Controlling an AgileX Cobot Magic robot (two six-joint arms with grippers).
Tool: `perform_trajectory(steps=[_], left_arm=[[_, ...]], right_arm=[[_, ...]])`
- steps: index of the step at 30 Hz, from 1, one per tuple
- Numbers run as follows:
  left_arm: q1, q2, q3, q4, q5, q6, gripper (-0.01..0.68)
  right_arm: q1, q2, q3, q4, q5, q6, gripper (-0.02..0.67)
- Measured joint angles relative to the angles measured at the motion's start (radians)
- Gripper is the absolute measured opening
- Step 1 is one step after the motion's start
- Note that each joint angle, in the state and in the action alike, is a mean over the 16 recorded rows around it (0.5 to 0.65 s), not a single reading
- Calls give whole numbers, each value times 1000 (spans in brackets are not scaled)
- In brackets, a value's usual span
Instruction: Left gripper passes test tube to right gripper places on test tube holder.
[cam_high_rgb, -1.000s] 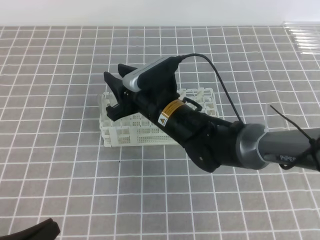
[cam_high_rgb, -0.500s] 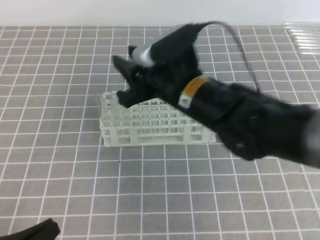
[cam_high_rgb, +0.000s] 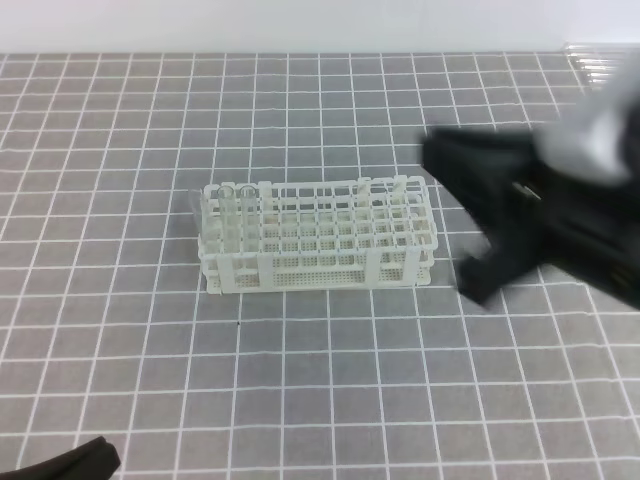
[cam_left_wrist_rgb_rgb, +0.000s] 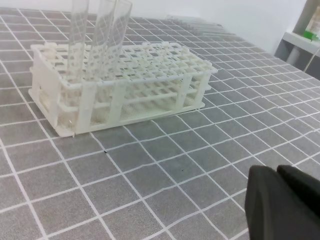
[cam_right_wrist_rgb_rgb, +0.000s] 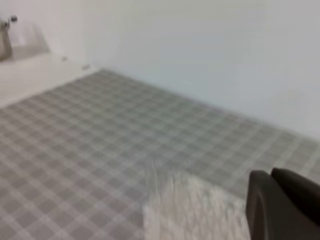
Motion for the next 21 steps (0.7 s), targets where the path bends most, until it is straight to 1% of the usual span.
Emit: perform_trajectory(steps=[7,15,18,21], left_arm=[[0,0,-1,0,0,0,-1],[0,-2,-5,0,3,0,0],[0,-3,-6,0,5,-1,0],[0,-3,-7,-1,7,-1,-1]], right_arm=[[0,-229,156,-1,188,1,-12],[-7,-334,240,-17,365,0,-13],[-37,-359,256,-30,404,0,-13],[-100,-395,278,-34,425,0,-13]])
